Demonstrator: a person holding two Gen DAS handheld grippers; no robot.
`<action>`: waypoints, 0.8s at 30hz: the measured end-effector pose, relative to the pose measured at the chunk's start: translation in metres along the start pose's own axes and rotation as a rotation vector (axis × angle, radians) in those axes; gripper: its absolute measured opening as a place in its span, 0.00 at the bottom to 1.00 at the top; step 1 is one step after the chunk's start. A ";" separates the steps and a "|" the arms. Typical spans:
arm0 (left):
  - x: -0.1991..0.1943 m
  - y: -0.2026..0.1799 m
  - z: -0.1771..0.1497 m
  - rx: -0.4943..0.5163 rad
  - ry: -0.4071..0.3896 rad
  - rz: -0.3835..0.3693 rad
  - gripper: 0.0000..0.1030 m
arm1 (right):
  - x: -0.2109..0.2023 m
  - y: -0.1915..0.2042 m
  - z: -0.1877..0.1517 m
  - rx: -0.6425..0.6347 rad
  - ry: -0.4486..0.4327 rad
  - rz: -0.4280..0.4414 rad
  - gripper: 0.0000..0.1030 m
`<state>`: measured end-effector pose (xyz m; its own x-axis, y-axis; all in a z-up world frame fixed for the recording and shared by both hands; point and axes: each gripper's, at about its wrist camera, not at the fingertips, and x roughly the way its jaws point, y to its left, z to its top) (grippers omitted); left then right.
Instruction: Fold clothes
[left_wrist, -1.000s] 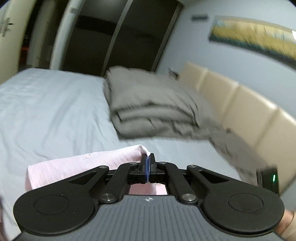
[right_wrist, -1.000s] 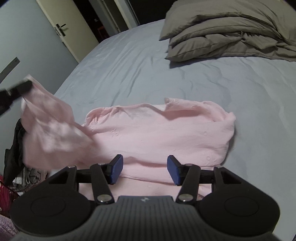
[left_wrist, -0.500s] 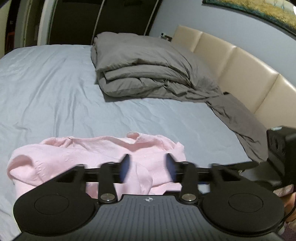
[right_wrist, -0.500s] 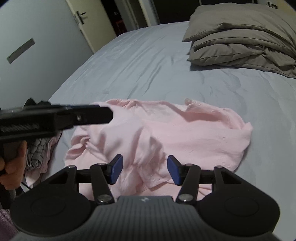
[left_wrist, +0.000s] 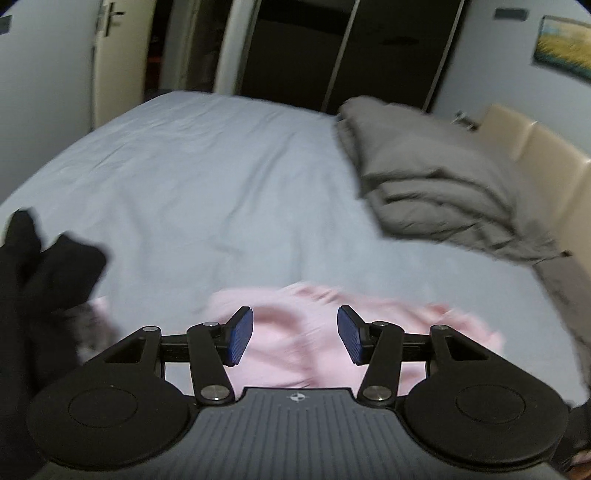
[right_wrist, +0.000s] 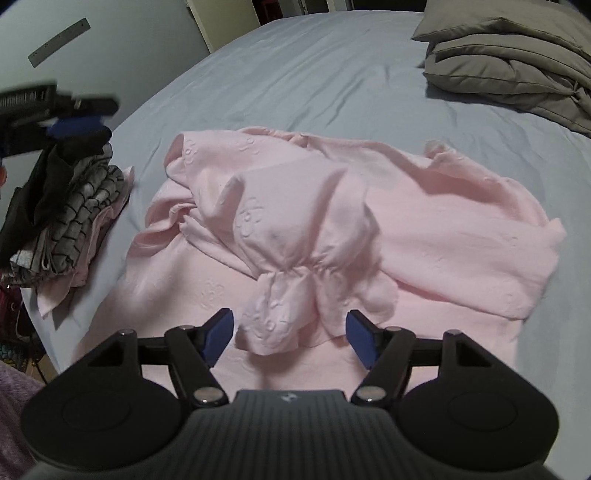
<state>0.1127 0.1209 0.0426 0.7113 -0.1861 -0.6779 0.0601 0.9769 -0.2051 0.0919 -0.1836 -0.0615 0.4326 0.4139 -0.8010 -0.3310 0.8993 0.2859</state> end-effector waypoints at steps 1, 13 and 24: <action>0.003 0.006 -0.005 0.011 0.020 0.017 0.47 | 0.000 -0.001 0.002 0.006 -0.005 -0.003 0.59; 0.061 -0.005 -0.055 0.297 0.123 0.114 0.47 | -0.030 -0.025 0.032 0.105 -0.131 -0.045 0.04; 0.092 -0.035 -0.068 0.451 0.137 0.140 0.23 | -0.079 -0.107 0.050 0.361 -0.294 -0.135 0.04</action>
<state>0.1284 0.0625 -0.0608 0.6373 -0.0326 -0.7699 0.2895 0.9360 0.2000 0.1351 -0.3054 -0.0019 0.6875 0.2654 -0.6759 0.0345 0.9178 0.3955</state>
